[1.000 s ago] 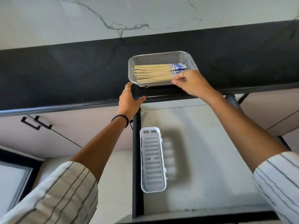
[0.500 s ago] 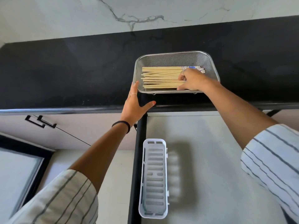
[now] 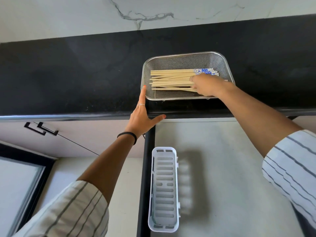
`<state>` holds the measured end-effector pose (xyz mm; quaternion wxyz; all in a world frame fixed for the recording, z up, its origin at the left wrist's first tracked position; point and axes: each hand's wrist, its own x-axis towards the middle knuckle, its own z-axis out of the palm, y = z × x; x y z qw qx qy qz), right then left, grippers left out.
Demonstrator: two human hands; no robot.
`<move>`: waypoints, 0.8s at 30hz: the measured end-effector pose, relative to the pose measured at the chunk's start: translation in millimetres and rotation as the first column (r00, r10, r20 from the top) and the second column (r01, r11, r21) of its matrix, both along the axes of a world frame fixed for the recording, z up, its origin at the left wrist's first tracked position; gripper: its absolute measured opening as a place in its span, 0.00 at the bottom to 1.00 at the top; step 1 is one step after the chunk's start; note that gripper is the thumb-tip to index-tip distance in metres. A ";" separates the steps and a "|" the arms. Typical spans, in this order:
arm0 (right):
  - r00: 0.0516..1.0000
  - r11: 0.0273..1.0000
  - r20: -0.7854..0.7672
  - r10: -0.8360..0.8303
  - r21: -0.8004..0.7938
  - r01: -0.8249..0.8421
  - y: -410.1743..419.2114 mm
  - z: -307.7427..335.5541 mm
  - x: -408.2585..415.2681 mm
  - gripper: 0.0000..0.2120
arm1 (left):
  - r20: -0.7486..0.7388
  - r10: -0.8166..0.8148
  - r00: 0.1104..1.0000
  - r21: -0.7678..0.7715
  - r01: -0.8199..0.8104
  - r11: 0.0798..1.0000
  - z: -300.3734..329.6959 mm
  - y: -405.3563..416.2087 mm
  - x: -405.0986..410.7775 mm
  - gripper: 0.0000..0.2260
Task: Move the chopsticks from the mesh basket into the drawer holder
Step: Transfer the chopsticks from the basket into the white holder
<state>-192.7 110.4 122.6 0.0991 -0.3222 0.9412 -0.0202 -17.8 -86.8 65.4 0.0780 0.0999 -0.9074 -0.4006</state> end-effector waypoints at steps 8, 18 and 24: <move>0.961 0.983 -0.260 -0.091 -0.176 0.046 9.4 35.7 36.0 0.12 | 0.021 -0.072 0.997 0.035 0.071 0.997 4.3 -11.1 -2.3 0.55; 0.661 0.734 0.747 -0.074 -0.408 0.543 40.5 17.5 183.8 0.08 | 0.081 -0.143 0.986 0.042 0.140 0.989 8.6 -24.4 -6.7 0.53; 0.251 0.693 0.953 -0.171 -0.064 0.718 25.7 -60.3 271.6 0.06 | 0.075 -0.183 0.980 0.070 0.178 0.982 10.7 -26.9 -8.9 0.54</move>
